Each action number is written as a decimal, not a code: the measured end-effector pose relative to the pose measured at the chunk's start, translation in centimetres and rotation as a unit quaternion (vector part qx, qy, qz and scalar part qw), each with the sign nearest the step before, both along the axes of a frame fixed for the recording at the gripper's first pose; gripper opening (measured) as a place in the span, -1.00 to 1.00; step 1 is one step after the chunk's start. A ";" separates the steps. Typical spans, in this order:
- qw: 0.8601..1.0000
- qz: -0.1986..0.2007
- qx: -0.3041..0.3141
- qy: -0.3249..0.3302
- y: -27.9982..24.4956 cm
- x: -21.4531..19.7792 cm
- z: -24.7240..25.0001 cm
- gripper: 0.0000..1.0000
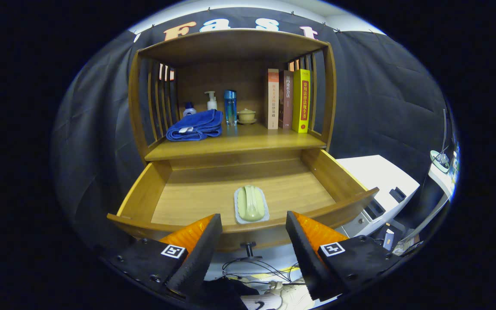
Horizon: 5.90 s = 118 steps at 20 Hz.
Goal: Pull open the drawer, take out the items inside it, and place them on the countertop above the cabinet.
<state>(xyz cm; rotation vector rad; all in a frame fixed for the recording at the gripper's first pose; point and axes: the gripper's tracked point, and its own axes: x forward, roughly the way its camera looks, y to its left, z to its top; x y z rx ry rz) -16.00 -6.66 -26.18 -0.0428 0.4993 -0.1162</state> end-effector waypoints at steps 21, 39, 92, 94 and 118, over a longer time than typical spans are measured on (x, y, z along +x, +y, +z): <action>0.981 0.023 0.015 0.194 -0.6 10.1 -11.4 0.21; 0.977 0.026 0.026 0.212 -0.5 9.5 -10.0 -0.42; 0.994 0.023 -0.002 0.107 -0.9 30.3 -0.8 0.52; 0.996 0.021 -0.009 0.085 -1.2 30.2 0.3 0.76; 0.995 -0.002 0.034 -0.093 -2.5 6.2 5.5 0.97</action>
